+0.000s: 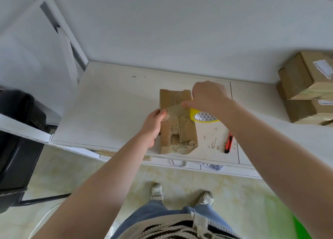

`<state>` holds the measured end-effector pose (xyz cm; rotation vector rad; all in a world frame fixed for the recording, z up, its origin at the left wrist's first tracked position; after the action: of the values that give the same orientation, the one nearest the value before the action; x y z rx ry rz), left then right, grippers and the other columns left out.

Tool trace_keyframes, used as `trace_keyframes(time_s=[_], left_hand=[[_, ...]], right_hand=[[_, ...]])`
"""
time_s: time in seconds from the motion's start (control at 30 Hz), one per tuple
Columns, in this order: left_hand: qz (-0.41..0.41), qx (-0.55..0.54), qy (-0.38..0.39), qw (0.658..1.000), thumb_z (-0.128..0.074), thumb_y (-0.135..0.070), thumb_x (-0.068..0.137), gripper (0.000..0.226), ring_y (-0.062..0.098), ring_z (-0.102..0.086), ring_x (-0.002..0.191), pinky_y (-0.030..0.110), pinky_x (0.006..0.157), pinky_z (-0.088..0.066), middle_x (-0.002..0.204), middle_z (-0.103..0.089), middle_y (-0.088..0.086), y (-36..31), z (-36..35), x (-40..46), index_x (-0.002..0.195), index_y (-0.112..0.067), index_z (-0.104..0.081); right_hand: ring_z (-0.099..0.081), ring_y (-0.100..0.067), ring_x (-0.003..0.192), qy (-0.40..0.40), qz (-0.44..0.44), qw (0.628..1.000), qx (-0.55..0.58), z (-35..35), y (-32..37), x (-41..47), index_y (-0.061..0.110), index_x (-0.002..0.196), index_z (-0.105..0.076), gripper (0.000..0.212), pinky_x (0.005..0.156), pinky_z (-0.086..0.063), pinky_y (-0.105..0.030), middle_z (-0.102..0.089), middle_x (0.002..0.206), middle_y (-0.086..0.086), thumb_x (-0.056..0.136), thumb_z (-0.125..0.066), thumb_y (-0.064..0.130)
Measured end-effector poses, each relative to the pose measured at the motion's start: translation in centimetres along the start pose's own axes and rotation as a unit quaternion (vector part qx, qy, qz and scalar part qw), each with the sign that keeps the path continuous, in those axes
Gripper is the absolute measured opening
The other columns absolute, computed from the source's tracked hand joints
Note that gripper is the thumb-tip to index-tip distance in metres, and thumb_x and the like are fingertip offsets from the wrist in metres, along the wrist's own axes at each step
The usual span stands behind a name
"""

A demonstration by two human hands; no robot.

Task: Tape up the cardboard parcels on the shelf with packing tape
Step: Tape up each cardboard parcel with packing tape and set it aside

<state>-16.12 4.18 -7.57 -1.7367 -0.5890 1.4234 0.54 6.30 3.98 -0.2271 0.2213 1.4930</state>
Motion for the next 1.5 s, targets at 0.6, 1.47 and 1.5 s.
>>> trace_keyframes(time_s=[0.6,1.47,1.5], left_hand=[[-0.073,0.100,-0.067,0.990,-0.046,-0.051,0.099,0.038,0.015,-0.060,0.105,0.031,0.086,-0.042,0.112,-0.063,-0.008,0.0,-1.5,0.7,0.125,-0.024,-0.054],[-0.025,0.050,-0.001,0.998,-0.072,-0.039,0.087,0.087,0.019,-0.060,0.115,0.031,0.083,-0.056,0.139,-0.051,-0.001,-0.2,-2.6,0.3,0.156,-0.025,-0.019],[-0.053,0.092,-0.014,0.994,-0.070,-0.039,0.089,0.094,0.022,-0.050,0.129,0.037,0.098,-0.050,0.151,-0.039,0.001,-0.8,-2.4,0.5,0.158,-0.029,-0.007]], right_hand=[[-0.049,-0.014,0.059,0.050,-0.049,0.994,0.081,-2.9,-4.5,-0.4,0.022,0.057,-0.047,0.058,0.053,-0.033,-0.026,-0.051,0.061,0.003,0.073,-0.064,0.074],[-0.029,-0.019,0.049,0.095,0.020,0.987,0.129,-0.8,-3.7,-1.4,0.012,0.057,-0.036,0.051,0.053,-0.027,-0.029,-0.026,0.056,-0.001,0.093,-0.051,0.045],[-0.028,-0.019,0.049,0.096,0.017,0.986,0.137,-0.6,-3.4,-1.4,0.013,0.057,-0.033,0.048,0.053,-0.026,-0.029,-0.026,0.056,-0.001,0.094,-0.049,0.040]])
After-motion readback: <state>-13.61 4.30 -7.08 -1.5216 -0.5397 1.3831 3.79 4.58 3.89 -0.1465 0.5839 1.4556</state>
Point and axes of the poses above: each hand's wrist, its own x-axis towards the middle knuckle, its own z-axis out of the back of the hand, y = z × x, the point moved 4 cm from there along x, towards the middle knuckle
